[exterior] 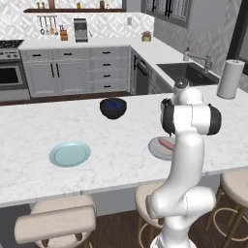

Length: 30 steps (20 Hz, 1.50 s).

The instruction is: Place one bun and one sausage from the bowl on each plate.

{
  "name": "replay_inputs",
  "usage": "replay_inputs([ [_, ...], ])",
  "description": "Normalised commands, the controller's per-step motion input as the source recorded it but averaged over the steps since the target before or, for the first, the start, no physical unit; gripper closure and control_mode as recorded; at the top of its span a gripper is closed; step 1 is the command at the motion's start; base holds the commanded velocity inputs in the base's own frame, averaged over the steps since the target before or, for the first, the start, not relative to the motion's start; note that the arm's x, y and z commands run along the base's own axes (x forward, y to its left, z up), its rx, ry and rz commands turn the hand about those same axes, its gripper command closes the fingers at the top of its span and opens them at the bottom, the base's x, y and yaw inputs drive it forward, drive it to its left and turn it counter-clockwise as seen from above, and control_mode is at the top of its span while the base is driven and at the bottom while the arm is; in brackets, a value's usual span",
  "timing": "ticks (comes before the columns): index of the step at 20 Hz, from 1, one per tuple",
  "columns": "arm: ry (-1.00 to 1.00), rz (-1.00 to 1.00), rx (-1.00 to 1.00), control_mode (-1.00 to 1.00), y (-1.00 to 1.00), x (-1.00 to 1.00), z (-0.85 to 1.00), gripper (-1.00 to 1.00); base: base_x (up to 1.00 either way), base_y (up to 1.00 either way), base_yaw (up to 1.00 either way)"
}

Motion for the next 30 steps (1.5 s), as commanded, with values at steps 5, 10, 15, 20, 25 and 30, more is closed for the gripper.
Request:
replay_inputs([
  [5,0.11,0.0,0.0,-1.0,-0.33,0.39,-0.46,-1.0,0.0,0.0,0.0],
  [10,0.09,0.0,0.0,-1.0,-0.22,0.24,-0.36,1.0,0.0,0.0,0.0],
  [15,0.03,0.02,0.0,-1.0,0.0,0.02,-0.07,1.0,0.0,0.0,0.0],
  [20,-0.05,0.07,0.0,-1.0,0.12,-0.39,0.0,1.0,0.0,0.0,0.0],
  [25,-0.03,0.15,0.0,-1.0,0.48,-0.77,0.11,1.0,0.0,0.0,0.0],
  [30,0.0,0.15,0.0,-1.0,0.55,-1.0,0.04,1.0,0.0,0.0,0.0],
])
